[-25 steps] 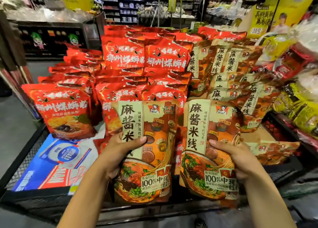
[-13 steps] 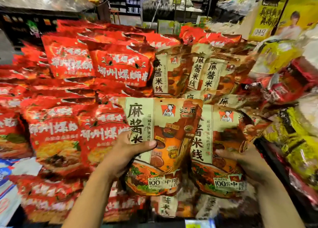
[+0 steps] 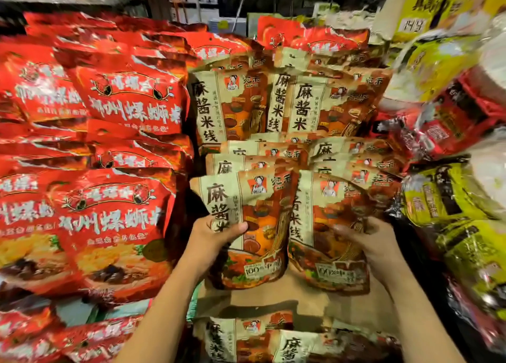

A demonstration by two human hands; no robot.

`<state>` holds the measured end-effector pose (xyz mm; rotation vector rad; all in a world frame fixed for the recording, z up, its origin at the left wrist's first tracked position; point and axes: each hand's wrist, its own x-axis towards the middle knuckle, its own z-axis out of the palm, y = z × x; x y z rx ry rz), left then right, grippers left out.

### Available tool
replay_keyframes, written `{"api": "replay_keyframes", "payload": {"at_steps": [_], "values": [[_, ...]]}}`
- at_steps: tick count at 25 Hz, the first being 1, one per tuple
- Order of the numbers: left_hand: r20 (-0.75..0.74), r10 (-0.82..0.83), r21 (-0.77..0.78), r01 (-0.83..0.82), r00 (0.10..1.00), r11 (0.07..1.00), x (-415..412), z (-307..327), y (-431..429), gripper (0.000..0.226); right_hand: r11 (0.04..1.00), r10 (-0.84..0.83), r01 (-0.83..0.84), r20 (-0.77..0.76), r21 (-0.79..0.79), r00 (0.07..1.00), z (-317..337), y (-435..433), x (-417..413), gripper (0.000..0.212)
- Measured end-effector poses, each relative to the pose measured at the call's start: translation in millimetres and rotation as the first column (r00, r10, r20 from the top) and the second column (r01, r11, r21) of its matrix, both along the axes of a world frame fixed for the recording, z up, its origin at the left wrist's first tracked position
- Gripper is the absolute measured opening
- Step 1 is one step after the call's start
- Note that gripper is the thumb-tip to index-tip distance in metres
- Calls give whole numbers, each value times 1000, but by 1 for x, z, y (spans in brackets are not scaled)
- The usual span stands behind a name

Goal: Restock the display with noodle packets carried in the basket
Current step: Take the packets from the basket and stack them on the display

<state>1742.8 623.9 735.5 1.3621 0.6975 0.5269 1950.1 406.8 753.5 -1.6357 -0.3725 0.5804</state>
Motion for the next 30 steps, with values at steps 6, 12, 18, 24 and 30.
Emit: {"api": "replay_keyframes", "payload": {"at_steps": [6, 12, 18, 24, 30], "values": [[8, 148, -133, -146, 989, 980, -6, -7, 5, 49, 978, -193, 187, 60, 95, 979, 17, -29, 15, 70], [-73, 117, 166, -104, 990, 981, 2, 60, 37, 46, 949, 120, -5, 347, -315, 930, 84, -28, 37, 33], [-492, -177, 501, 444, 852, 743, 22, 115, 29, 21, 669, 597, -218, 340, -710, 727, 113, 11, 33, 15], [-277, -93, 687, 265, 956, 676, 18, 116, 25, 16, 724, 635, -186, 536, -664, 556, 104, 15, 32, 44], [-316, -28, 725, 260, 948, 637, 10, 94, 30, 19, 696, 662, -262, 457, -668, 593, 100, 17, 14, 42]]}}
